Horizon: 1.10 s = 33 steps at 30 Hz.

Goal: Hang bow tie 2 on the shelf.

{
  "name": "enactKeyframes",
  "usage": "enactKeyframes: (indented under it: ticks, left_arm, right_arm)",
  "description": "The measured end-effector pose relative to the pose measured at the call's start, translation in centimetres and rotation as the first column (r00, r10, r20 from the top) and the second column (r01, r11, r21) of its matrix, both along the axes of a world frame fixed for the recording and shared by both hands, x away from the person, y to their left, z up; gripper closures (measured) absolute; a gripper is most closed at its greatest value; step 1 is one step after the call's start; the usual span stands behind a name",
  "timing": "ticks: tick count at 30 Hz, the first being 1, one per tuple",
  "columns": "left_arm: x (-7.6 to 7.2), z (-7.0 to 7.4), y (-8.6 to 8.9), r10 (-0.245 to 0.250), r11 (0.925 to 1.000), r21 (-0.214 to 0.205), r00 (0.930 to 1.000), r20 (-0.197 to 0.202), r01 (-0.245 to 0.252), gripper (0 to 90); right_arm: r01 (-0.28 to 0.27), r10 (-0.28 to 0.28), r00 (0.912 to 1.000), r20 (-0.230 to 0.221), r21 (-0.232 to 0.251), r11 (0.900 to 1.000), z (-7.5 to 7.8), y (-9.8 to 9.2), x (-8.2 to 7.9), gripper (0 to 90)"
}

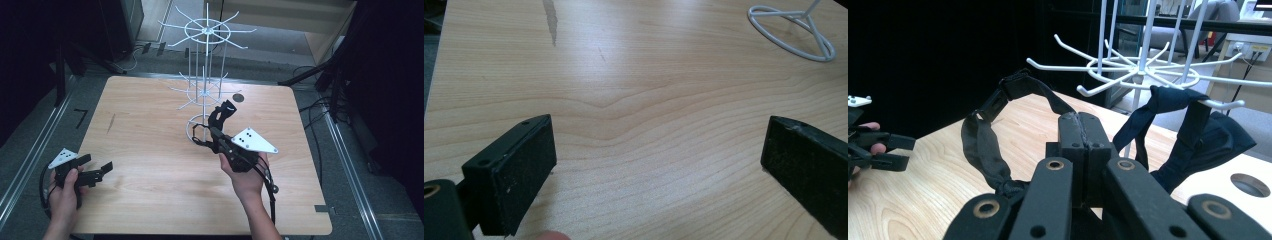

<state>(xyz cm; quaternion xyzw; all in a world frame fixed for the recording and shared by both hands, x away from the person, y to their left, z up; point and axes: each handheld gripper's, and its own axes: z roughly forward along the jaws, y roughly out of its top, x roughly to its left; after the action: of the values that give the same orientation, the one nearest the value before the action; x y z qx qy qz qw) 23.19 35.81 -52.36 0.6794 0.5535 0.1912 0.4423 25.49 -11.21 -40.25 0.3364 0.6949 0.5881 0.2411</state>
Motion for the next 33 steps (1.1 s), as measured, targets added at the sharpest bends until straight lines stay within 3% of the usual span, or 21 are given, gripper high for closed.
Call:
enactKeyframes:
  ticks: [21, 33]
  left_arm:
    - [0.0, 0.0, 0.0, -0.001, 1.0000, 0.001, 1.0000, 0.001, 0.001, 1.6]
    - [0.0, 0.0, 0.0, 0.000, 1.0000, 0.000, 1.0000, 0.001, 0.000, 1.6]
  right_arm:
    - [0.010, -0.010, 0.9999, 0.011, 0.010, 0.9999, 1.0, 0.2, 0.8, 90.0]
    - [0.043, -0.043, 0.9991, 0.008, 0.017, 0.9989, 1.3, 0.4, 1.3, 90.0]
